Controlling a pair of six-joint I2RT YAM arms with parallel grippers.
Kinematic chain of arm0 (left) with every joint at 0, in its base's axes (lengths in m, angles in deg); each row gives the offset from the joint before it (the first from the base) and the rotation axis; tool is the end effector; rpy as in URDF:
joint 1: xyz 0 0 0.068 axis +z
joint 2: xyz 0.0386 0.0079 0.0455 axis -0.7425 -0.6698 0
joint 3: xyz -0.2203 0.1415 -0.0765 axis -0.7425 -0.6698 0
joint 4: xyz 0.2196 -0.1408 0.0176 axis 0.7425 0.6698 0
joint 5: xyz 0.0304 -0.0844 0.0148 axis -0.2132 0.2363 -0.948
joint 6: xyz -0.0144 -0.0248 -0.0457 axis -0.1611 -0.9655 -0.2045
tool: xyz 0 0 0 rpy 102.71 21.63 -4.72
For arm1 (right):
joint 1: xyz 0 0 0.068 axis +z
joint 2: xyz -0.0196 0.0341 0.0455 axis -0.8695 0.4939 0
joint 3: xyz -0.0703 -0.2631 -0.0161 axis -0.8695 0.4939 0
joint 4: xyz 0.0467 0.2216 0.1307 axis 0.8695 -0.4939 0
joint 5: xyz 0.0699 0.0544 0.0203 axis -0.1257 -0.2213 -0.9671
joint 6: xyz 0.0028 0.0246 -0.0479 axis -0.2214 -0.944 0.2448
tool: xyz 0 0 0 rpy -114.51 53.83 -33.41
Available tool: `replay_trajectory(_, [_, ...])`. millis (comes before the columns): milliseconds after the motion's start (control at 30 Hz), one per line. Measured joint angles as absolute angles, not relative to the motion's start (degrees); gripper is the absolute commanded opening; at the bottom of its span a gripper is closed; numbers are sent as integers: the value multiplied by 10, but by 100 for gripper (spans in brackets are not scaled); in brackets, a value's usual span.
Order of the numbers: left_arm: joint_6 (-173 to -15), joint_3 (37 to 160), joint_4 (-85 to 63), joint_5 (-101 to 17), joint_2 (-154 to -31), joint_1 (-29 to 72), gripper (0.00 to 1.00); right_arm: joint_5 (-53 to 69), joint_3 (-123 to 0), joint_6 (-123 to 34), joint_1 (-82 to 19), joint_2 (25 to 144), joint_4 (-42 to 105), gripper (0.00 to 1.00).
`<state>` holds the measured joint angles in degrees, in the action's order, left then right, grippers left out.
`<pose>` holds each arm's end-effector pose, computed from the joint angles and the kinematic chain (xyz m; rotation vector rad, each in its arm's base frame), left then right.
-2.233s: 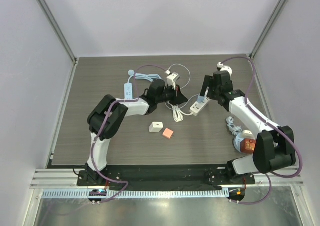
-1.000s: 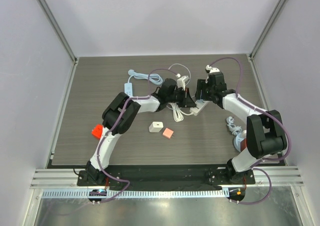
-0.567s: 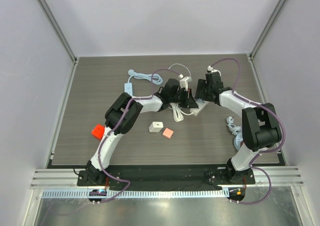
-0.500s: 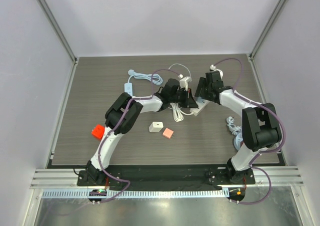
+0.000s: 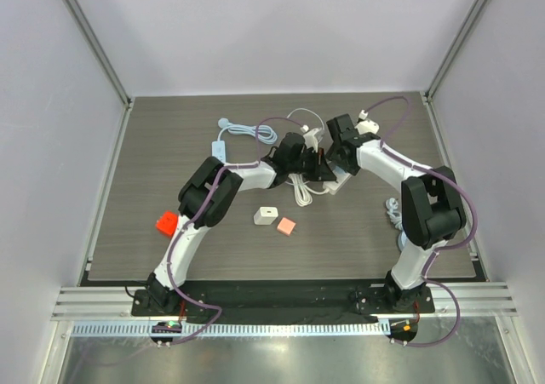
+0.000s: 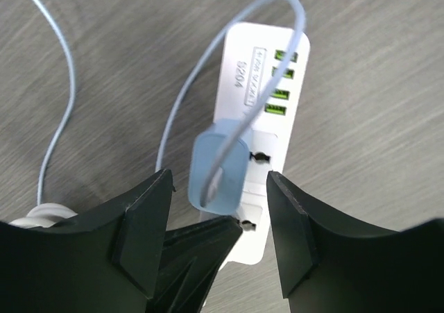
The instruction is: Pull the plug off the socket
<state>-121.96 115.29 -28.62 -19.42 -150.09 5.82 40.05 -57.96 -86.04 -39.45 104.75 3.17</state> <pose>0.3679 -0.3573 0.1328 0.4357 2.2055 -1.3861 0.3510 0.1188 0.2140 0.7252 2.3515 -0.0373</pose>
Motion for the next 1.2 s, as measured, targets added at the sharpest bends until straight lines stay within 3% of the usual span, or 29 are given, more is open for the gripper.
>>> replay_trajectory(400, [-1229, 1153, -288, -209, -1501, 57, 0, 450, -601, -931, -377, 1068, -31, 57])
replay_trajectory(1033, [-1211, 1162, -272, -216, -1502, 56, 0, 472, -666, -918, -378, 1142, -54, 52])
replay_trajectory(1067, [-1208, 1166, -268, -216, -1503, 56, 0, 471, -668, -915, -379, 1142, -55, 51])
replay_trajectory(1200, [-1205, 1178, -256, -218, -1507, 56, 0, 476, -671, -907, -380, 1142, -54, 26])
